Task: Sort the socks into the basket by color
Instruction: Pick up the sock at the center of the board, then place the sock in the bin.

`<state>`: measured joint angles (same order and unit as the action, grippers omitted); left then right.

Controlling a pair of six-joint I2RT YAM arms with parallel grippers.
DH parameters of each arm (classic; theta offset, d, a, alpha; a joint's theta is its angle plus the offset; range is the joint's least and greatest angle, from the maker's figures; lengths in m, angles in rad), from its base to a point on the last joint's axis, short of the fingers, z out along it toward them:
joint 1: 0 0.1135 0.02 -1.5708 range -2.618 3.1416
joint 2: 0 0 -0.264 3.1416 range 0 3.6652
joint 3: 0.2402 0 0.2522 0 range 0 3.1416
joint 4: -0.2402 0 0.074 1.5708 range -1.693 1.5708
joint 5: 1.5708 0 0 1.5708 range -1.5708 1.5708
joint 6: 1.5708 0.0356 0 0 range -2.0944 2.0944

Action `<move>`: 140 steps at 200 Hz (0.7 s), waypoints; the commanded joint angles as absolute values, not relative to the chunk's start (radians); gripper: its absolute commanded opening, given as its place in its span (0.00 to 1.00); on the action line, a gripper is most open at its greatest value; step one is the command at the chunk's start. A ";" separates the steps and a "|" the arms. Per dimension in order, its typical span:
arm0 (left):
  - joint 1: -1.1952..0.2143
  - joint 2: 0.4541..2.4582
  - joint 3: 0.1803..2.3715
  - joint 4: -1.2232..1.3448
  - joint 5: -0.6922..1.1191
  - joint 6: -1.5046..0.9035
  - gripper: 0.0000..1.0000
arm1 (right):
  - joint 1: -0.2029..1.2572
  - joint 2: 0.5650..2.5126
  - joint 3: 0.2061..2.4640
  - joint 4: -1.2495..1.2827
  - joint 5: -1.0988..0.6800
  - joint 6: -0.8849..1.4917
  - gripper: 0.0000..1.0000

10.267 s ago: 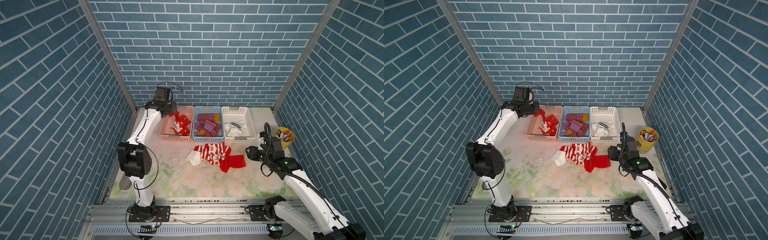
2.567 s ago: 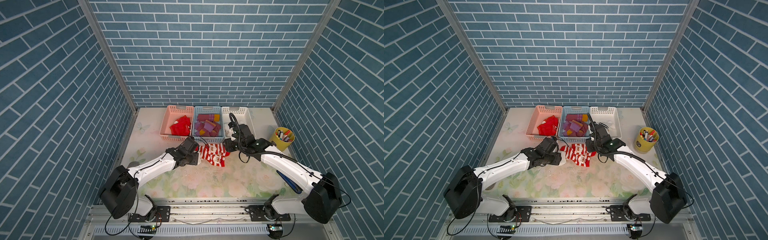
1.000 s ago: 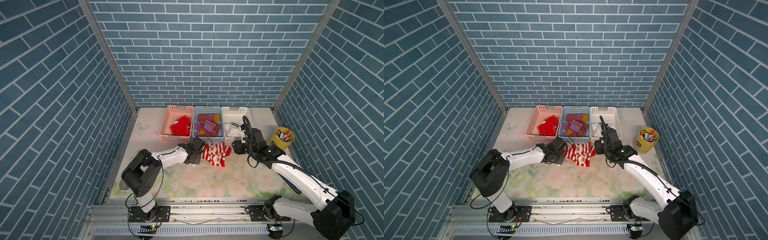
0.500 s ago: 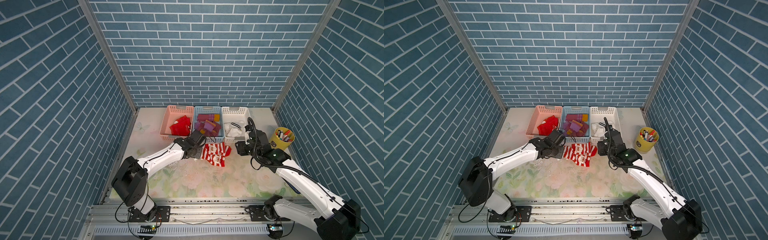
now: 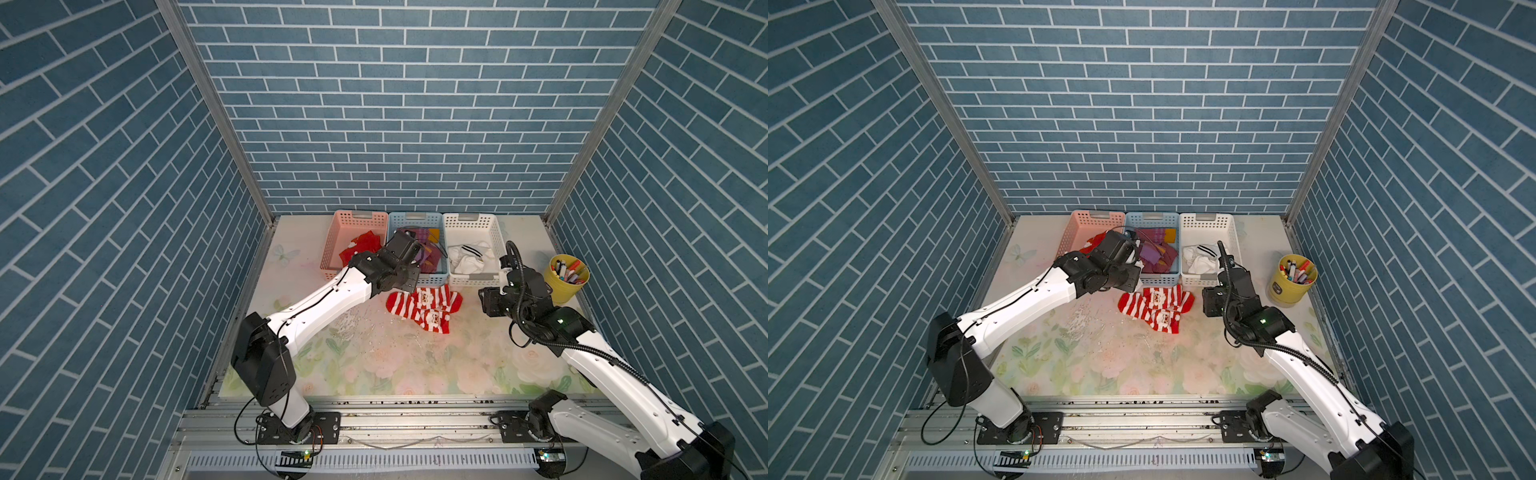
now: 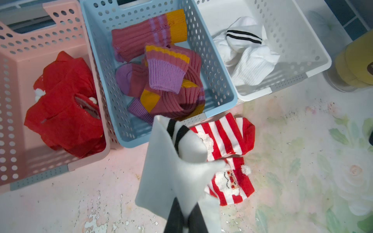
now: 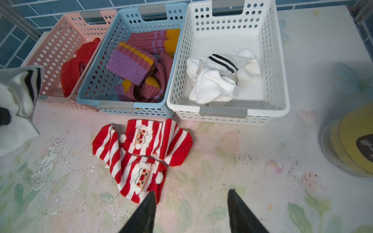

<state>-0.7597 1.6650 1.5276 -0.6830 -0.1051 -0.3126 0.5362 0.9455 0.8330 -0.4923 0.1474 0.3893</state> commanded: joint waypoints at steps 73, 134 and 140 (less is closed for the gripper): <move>-0.766 1.968 1.968 -0.749 -0.009 -0.192 0.00 | 0.525 0.846 0.808 -0.592 0.212 0.439 0.57; -0.766 2.226 2.316 -0.763 0.083 -0.172 0.00 | 0.517 0.807 0.815 -0.654 0.258 0.426 0.59; -0.765 2.247 2.342 -0.755 0.092 -0.177 0.00 | 0.516 0.808 0.815 -0.655 0.260 0.426 0.59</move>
